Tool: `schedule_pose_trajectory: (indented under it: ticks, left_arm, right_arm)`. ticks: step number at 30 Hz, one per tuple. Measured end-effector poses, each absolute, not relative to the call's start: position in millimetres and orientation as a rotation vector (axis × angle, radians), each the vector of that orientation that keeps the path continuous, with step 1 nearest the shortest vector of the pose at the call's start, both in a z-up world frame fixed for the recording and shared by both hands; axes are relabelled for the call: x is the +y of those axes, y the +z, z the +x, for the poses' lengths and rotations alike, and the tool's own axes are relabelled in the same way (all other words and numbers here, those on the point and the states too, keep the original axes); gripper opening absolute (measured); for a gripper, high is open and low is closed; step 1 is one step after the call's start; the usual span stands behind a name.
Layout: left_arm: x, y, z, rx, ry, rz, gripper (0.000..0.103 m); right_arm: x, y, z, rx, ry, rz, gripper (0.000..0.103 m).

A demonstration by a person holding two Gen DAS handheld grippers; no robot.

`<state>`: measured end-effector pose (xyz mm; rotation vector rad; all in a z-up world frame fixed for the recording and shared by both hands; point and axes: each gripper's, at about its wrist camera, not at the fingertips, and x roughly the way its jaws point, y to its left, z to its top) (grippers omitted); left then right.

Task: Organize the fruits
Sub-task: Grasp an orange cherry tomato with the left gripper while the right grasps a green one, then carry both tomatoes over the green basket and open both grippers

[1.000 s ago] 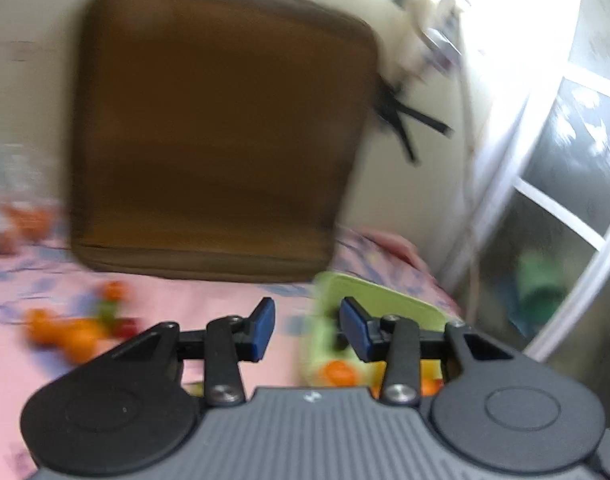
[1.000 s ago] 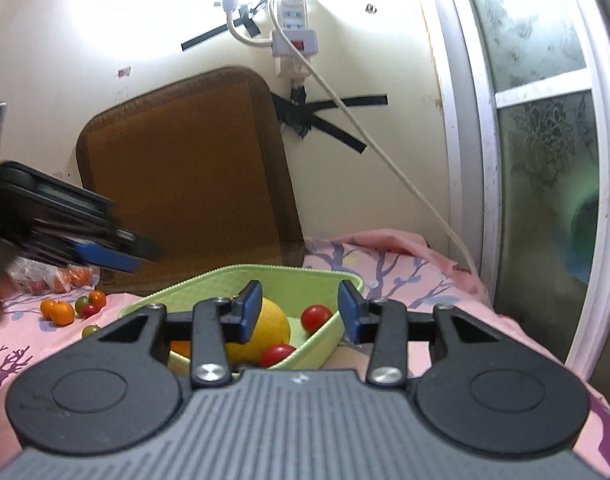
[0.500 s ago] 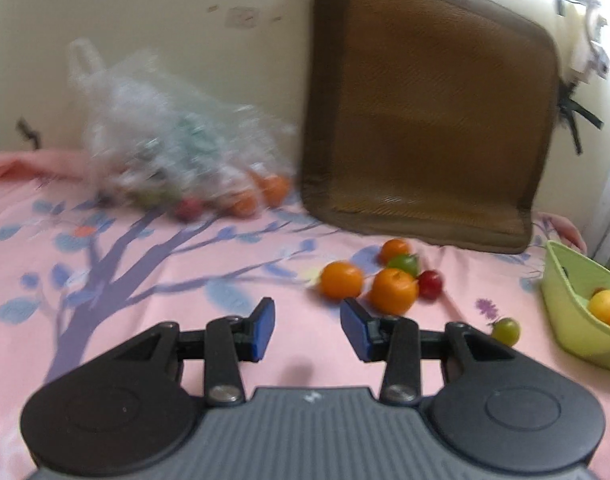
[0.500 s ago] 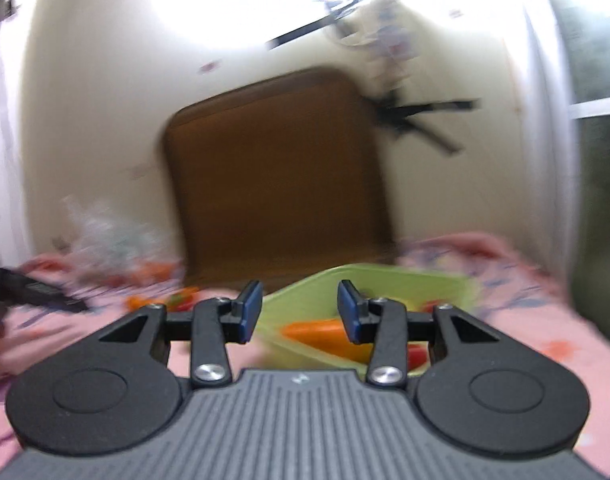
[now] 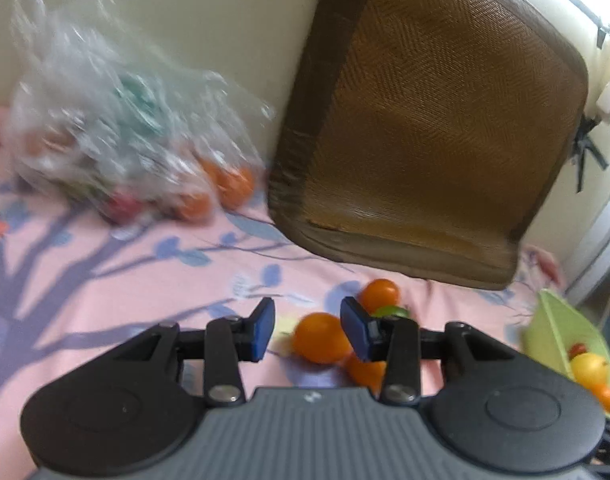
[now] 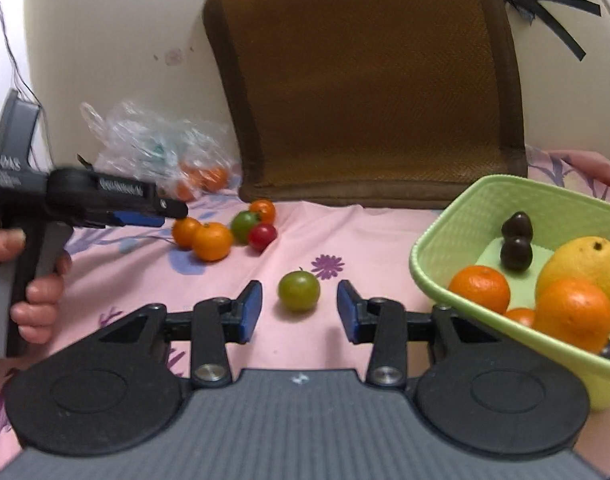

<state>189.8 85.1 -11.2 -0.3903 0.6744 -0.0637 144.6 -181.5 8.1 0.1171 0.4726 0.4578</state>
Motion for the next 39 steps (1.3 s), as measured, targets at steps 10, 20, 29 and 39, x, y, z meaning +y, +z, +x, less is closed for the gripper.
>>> schedule_pose_trajectory:
  ticks: [10,20,29,39]
  left_arm:
    - [72.8,-23.6,182.2,0.671,-0.005,-0.406,0.035]
    - [52.5,-2.8,92.3,0.605,-0.094,-0.470,0.035]
    - [-51.6,-6.9,61.6,0.664,-0.365,-0.301,0.035]
    - [-110.5,-17.5,50.3,0.669,-0.420,-0.099,0.037]
  right_arm:
    - [-175.1,3.4,154.3,0.544,0.473,0.124,0.024]
    - [-179.7,5.7,146.4,0.508,0.487,0.145,0.024]
    - [-223.9,-2.7,84.2,0.496,0.500,0.100,0.025]
    - [-289.4,-16.8,33.8,0.476,0.355,0.054,0.026]
